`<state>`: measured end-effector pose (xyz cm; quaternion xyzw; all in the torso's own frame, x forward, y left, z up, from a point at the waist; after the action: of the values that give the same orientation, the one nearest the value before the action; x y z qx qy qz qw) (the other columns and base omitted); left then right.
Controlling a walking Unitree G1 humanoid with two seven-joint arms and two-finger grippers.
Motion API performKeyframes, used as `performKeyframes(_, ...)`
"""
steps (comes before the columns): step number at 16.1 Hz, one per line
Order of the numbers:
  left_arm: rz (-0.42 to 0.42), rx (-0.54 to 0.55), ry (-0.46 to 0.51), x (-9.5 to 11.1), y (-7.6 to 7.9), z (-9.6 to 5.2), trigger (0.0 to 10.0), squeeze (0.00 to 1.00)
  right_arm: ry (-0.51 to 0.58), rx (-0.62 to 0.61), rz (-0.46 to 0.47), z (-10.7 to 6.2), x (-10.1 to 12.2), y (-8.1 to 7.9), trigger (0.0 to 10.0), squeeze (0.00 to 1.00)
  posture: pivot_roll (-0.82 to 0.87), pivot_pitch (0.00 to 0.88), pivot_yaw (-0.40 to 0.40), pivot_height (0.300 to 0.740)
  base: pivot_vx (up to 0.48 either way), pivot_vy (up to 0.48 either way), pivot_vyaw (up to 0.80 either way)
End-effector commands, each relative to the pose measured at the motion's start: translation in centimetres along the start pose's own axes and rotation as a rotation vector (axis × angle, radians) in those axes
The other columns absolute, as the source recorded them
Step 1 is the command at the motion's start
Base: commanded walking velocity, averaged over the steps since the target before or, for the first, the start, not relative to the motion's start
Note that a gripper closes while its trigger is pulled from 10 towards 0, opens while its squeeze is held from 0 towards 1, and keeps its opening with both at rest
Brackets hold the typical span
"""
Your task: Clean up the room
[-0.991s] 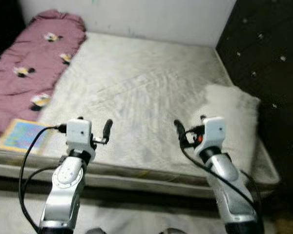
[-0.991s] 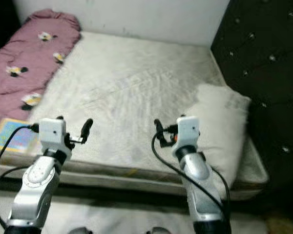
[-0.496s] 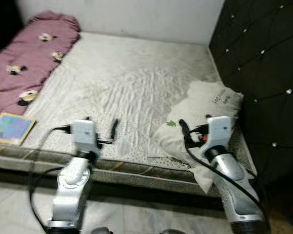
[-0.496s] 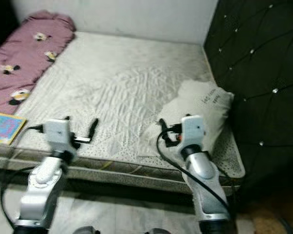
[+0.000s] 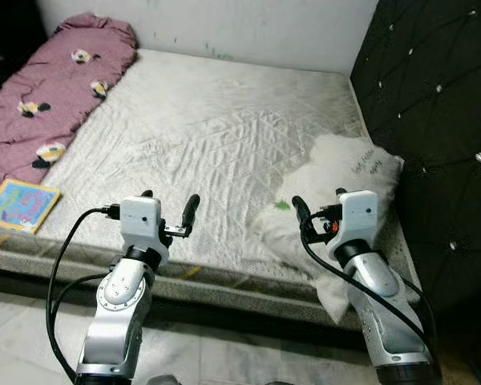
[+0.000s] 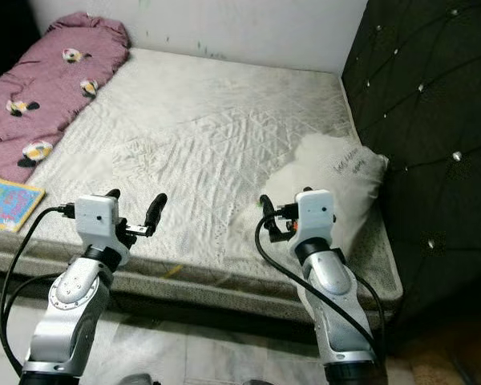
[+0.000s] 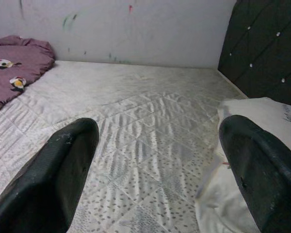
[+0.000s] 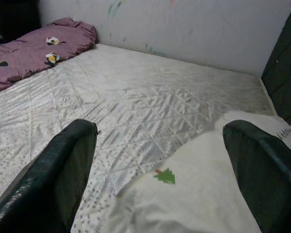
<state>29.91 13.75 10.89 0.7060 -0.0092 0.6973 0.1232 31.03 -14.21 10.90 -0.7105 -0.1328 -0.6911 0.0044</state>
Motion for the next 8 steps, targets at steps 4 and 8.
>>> performKeyframes(4,-0.004,-0.025,0.015,0.37,0.42,0.09,10.0,0.00,-0.005,-0.003,0.017,0.13,0.07,0.09,10.0,0.00,-0.06,0.000,-0.072,0.740,0.279,0.000,0.00)
performKeyframes(8,-0.002,-0.026,0.014,0.33,0.44,0.10,10.0,0.00,-0.004,-0.007,0.009,0.16,0.08,0.17,10.0,0.00,-0.06,0.000,-0.072,0.740,0.288,0.000,-0.35)
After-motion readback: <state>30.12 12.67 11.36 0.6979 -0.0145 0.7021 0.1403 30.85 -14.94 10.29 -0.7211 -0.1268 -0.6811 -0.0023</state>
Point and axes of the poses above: a point about 5 cm out from each wrist's last joint towards the gripper, its own z axis pointing out of the wrist towards the gripper, its own x axis along the axis of the wrist's last joint, y = z × x, the point moved 4 cm from there along z, pointing out of the wrist towards the gripper, and after that the axes turned 9 degrees about -z, right-handed, at the moved point
